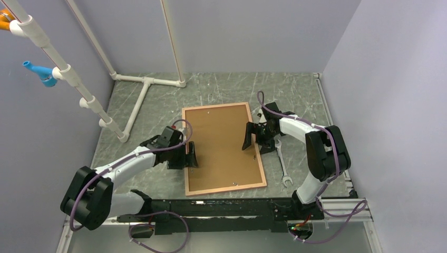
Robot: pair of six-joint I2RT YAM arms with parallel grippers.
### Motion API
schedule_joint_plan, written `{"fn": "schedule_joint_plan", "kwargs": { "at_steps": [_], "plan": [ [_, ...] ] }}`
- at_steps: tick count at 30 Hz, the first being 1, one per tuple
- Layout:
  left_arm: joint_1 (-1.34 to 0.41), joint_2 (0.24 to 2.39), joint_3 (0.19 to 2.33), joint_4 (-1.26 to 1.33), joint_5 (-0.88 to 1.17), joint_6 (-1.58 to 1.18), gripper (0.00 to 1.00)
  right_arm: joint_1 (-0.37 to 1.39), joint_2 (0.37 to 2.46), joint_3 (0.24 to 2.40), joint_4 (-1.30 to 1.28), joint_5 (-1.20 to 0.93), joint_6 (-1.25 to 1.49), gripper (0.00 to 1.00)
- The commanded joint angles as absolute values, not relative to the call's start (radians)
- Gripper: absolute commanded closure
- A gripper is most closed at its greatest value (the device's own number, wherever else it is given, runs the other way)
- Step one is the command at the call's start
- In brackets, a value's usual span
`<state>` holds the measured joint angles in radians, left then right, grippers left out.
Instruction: Put the photo into the frame
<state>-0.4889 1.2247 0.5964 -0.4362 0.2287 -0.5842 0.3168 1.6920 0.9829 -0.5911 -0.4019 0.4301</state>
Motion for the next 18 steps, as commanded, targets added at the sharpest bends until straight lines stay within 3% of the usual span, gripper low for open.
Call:
{"fn": "schedule_joint_plan", "kwargs": {
  "at_steps": [1,18],
  "plan": [
    [-0.531,1.238,0.605,-0.463,0.146,-0.629,0.19,0.327,1.675,0.968,-0.586,-0.405,0.438,0.05],
    [-0.591,1.347,0.627,-0.482,0.067,-0.618,0.42,0.332,1.673,0.98,-0.594,-0.405,0.433,0.05]
  ]
}}
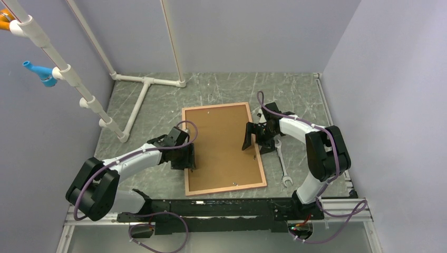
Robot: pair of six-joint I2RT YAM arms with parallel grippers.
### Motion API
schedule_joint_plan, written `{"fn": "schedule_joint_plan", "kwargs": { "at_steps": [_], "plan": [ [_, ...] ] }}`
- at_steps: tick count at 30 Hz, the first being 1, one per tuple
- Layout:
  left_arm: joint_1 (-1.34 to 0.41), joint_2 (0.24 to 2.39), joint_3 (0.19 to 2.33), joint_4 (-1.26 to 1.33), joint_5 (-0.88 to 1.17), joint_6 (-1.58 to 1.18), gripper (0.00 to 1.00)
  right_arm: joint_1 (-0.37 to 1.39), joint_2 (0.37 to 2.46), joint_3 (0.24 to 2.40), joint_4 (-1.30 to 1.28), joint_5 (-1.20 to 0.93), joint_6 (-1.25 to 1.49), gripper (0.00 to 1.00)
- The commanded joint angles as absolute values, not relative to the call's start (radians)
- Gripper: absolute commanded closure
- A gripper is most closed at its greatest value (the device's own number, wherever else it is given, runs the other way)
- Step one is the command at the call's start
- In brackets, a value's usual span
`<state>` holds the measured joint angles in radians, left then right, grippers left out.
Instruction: Put the photo into the frame
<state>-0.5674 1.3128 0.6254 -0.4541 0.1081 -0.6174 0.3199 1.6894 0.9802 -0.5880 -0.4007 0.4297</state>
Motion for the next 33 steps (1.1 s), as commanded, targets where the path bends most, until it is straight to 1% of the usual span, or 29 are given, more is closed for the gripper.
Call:
{"fn": "schedule_joint_plan", "kwargs": {
  "at_steps": [1,5,7,9,15,18,20,22,24,25,26,27,30,31,33],
  "plan": [
    [-0.598,1.352,0.632,-0.497,0.054,-0.617,0.42,0.332,1.673,0.984,-0.595,-0.404,0.433,0.05],
    [-0.636,1.386,0.668,-0.556,0.003,-0.617,0.42,0.331,1.679,0.993,-0.595,-0.412,0.433,0.05],
    [-0.651,1.399,0.675,-0.571,-0.026,-0.622,0.44,0.331,1.68,0.995,-0.598,-0.411,0.433,0.05],
    [-0.664,1.404,0.678,-0.576,-0.038,-0.627,0.51,0.331,1.68,0.997,-0.602,-0.41,0.43,0.05],
    [-0.672,1.405,0.67,-0.561,-0.039,-0.626,0.79,0.331,1.677,0.997,-0.607,-0.411,0.428,0.05],
    [-0.671,1.402,0.673,-0.552,-0.032,-0.617,0.85,0.331,1.67,0.994,-0.61,-0.41,0.427,0.05],
    [-0.671,1.396,0.676,-0.543,-0.024,-0.61,0.92,0.33,1.664,0.992,-0.613,-0.403,0.427,0.05],
    [-0.672,1.387,0.681,-0.537,-0.013,-0.604,0.97,0.333,1.658,0.991,-0.619,-0.395,0.424,0.05],
    [-0.671,1.374,0.688,-0.525,-0.001,-0.597,0.98,0.337,1.652,0.991,-0.628,-0.381,0.42,0.05],
    [-0.671,1.366,0.691,-0.522,0.016,-0.595,0.97,0.34,1.649,0.993,-0.636,-0.369,0.416,0.05],
    [-0.671,1.356,0.692,-0.518,0.033,-0.595,0.93,0.342,1.647,0.993,-0.642,-0.358,0.413,0.05],
    [-0.671,1.343,0.701,-0.515,0.056,-0.594,0.84,0.345,1.645,0.994,-0.649,-0.346,0.41,0.05],
    [-0.67,1.287,0.713,-0.515,0.091,-0.599,0.53,0.353,1.637,0.994,-0.672,-0.303,0.398,0.05],
    [-0.67,1.269,0.719,-0.523,0.092,-0.602,0.45,0.355,1.633,0.994,-0.676,-0.289,0.395,0.05],
    [-0.664,1.236,0.727,-0.535,0.098,-0.605,0.37,0.358,1.625,0.989,-0.68,-0.274,0.392,0.05]
  ]
}}
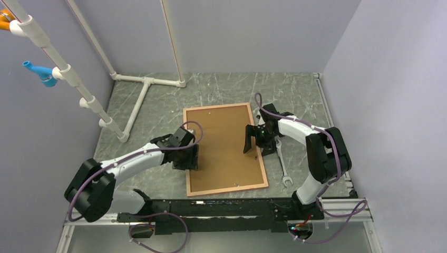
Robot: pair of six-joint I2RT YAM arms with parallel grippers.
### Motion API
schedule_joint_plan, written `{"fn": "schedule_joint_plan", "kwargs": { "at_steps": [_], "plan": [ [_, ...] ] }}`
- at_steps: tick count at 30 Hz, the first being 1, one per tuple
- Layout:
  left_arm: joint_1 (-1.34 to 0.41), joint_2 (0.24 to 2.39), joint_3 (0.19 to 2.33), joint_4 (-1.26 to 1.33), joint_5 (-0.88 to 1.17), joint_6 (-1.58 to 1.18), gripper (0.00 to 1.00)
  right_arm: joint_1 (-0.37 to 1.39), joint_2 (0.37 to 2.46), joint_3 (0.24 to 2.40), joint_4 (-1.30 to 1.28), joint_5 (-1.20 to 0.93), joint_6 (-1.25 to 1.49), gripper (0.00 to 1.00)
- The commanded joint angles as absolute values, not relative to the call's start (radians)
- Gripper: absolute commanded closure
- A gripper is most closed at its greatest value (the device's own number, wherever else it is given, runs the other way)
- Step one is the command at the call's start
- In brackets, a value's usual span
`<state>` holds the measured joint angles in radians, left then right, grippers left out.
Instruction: Put the photo into the frame
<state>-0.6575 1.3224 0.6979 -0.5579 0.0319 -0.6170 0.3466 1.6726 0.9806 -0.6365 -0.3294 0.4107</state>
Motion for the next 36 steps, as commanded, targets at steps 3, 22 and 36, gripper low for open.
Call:
{"fn": "schedule_joint_plan", "kwargs": {
  "at_steps": [3,22,36],
  "plan": [
    [-0.644,1.205,0.722,-0.524,0.133,-0.612,0.26,0.364,1.616,0.983,-0.69,-0.247,0.387,0.05],
    [-0.556,1.227,0.649,-0.456,0.221,-0.606,0.25,0.472,1.615,0.984,-0.737,-0.037,0.419,0.32],
    [-0.555,1.224,0.647,-0.472,0.199,-0.593,0.25,0.471,1.64,0.979,-0.731,-0.002,0.433,0.82]
  ]
}}
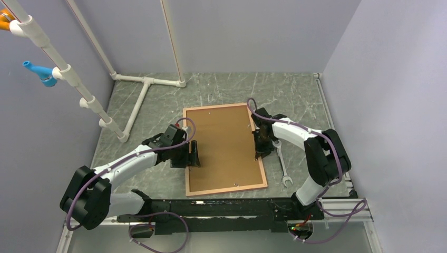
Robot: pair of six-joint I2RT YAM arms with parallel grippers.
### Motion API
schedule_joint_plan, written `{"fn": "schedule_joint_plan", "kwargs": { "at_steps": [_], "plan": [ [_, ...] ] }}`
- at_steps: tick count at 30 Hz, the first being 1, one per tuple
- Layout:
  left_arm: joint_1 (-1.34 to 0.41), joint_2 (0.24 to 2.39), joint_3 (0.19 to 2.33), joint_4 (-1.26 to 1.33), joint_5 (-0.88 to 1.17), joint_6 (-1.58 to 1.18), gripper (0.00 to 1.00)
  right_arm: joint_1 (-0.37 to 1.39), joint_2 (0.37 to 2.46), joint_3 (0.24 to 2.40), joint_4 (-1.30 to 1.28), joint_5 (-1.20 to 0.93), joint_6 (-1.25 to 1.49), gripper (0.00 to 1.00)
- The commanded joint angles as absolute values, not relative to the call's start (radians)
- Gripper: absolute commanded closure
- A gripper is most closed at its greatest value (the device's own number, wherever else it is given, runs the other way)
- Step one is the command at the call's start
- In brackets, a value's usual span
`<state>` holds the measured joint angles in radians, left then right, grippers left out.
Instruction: Put the photo into the frame
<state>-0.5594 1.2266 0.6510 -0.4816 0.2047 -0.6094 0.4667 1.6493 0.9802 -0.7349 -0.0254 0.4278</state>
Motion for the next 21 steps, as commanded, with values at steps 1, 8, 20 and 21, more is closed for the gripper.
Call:
{"fn": "schedule_joint_plan", "kwargs": {
  "at_steps": [1,8,20,21],
  "plan": [
    [-0.554,1.224,0.647,-0.471,0.198,-0.594,0.25,0.471,1.633,0.979,-0.737,0.009,0.432,0.86],
    [-0.506,1.221,0.661,-0.468,0.23,-0.589,0.24,0.47,1.594,0.985,-0.758,0.02,0.417,1.0],
    [-0.3,1.331,0.707,-0.34,0.411,-0.553,0.25,0.47,1.572,0.992,-0.71,-0.054,0.417,0.69],
    [-0.297,1.349,0.716,-0.338,0.408,-0.552,0.25,0.466,1.58,1.003,-0.706,-0.054,0.416,0.57]
  ]
}}
